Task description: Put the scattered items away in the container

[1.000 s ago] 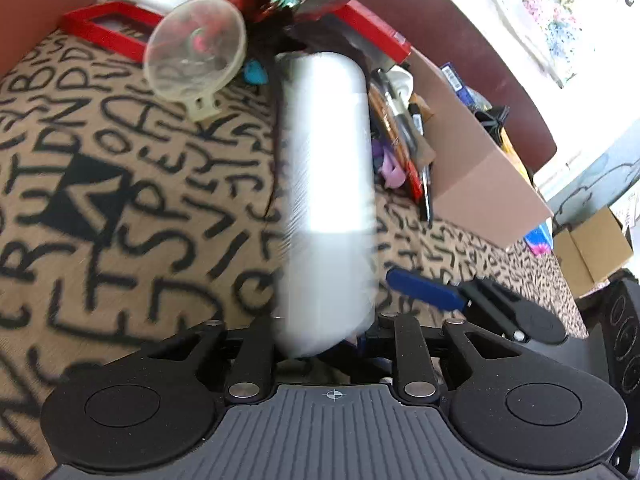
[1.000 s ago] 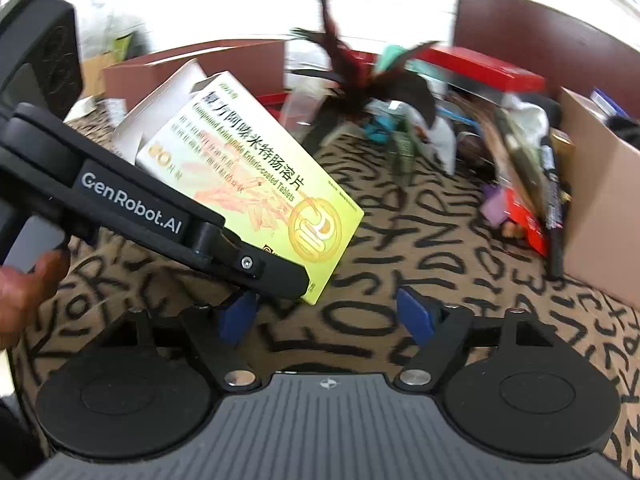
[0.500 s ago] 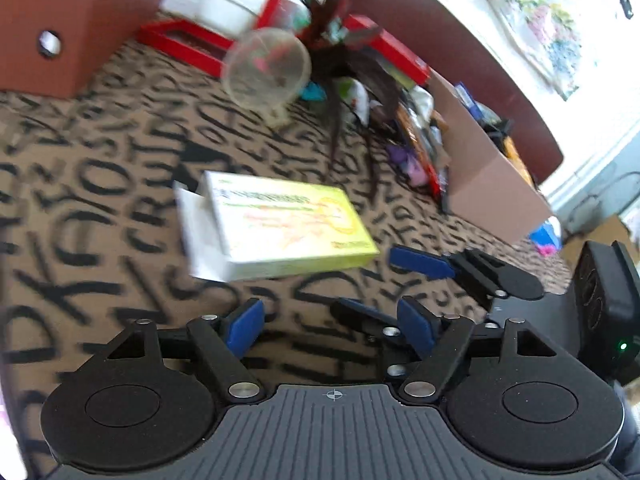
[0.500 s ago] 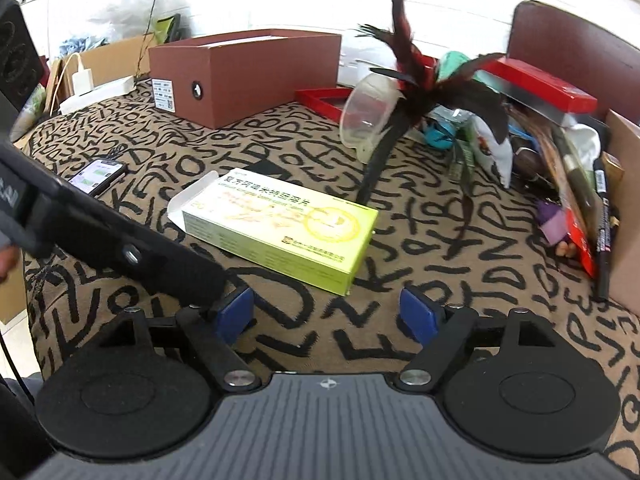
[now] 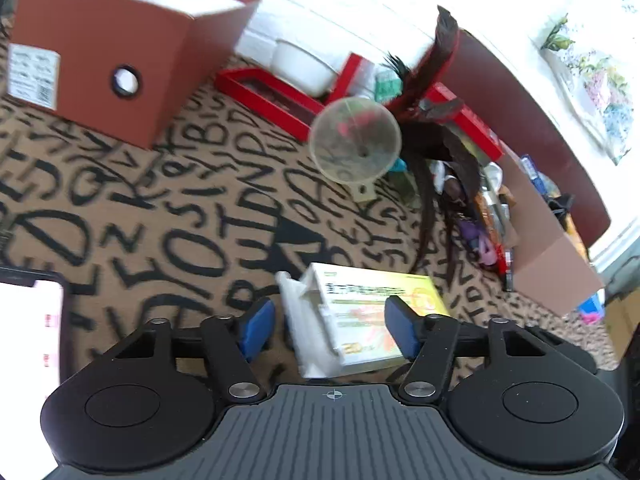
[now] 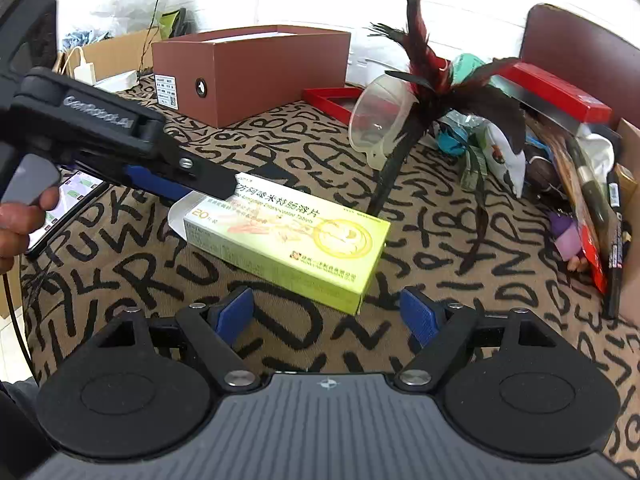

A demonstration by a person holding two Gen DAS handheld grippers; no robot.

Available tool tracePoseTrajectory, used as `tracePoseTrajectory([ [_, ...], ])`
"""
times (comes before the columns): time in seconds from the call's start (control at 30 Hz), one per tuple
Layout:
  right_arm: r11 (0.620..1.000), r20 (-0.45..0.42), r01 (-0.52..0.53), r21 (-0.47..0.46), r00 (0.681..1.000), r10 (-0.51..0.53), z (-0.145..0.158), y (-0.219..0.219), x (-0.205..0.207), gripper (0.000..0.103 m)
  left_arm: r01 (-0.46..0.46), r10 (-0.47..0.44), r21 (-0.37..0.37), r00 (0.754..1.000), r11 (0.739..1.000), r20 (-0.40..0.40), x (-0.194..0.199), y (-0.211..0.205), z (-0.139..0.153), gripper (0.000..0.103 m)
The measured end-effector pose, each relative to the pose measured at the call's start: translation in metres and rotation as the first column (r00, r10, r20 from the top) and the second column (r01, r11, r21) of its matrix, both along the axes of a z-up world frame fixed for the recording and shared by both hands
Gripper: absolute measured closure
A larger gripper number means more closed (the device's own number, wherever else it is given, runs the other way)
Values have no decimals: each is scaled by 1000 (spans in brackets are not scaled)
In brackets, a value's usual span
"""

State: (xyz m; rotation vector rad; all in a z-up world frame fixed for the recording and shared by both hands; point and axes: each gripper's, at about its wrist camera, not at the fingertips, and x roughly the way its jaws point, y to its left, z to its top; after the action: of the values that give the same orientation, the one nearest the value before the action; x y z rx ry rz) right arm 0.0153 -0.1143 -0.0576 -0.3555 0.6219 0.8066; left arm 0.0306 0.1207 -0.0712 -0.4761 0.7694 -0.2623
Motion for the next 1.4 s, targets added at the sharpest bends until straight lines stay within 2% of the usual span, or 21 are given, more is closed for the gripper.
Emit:
tracePoseTrajectory([
  [0.03, 1000, -1, -4, -2, 1000, 4, 0, 2, 1, 20, 13, -13, 7, 1000, 1000, 1, 2, -4, -1, 34],
  [0.1, 1000, -4, -8, -3, 1000, 8, -1, 6, 2, 19, 35, -35, 30, 999, 999, 4, 6, -12, -3, 43],
  [0.13, 1000, -3, -6, -4, 1000, 6, -1, 7, 3, 19, 38, -38, 37, 999, 999, 2, 8, -15, -5, 45],
  [0.3, 1000, -13, 6, 7, 1000, -6, -1, 5, 4, 25, 30, -30, 43, 1000, 999, 6, 10, -18, -8, 41],
  [0.43, 999, -42, 39, 26, 998, -38, -2, 3, 8, 25, 38, -38, 50, 999, 998, 3, 15, -22, -8, 45],
  [0.47, 998, -44, 52, 30, 998, -51, -1, 3, 8, 28, 36, -36, 64, 999, 997, 5, 15, -24, -7, 47],
  [0.5, 997, -42, 65, 30, 997, -64, 0, 2, 8, 34, 35, -36, 75, 999, 997, 8, 14, -26, -6, 48],
  [0.53, 997, -40, 73, 29, 997, -72, 1, 1, 7, 35, 38, -39, 80, 999, 996, 13, 13, -27, -5, 48],
  [0.7, 995, -9, 94, 29, 996, -94, 11, -12, 0, 36, 58, -60, 63, 997, 996, 37, 9, -35, 5, 48],
  [0.87, 987, 34, 147, 60, 988, -150, 29, -31, -5, 36, 98, -105, 68, 989, 993, 102, 8, -57, 26, 49],
  [1.03, 969, 90, 225, 96, 968, -234, 54, -62, -4, 36, 176, -185, 68, 968, 982, 172, 20, -90, 52, 49],
  [1.2, 942, 161, 312, 120, 931, -329, 77, -100, 3, 36, 260, -276, 94, 925, 961, 262, 34, -138, 80, 49],
  [1.4, 894, 211, 419, 160, 870, -446, 95, -147, 18, 36, 353, -369, 111, 870, 929, 328, 53, -202, 109, 49],
])
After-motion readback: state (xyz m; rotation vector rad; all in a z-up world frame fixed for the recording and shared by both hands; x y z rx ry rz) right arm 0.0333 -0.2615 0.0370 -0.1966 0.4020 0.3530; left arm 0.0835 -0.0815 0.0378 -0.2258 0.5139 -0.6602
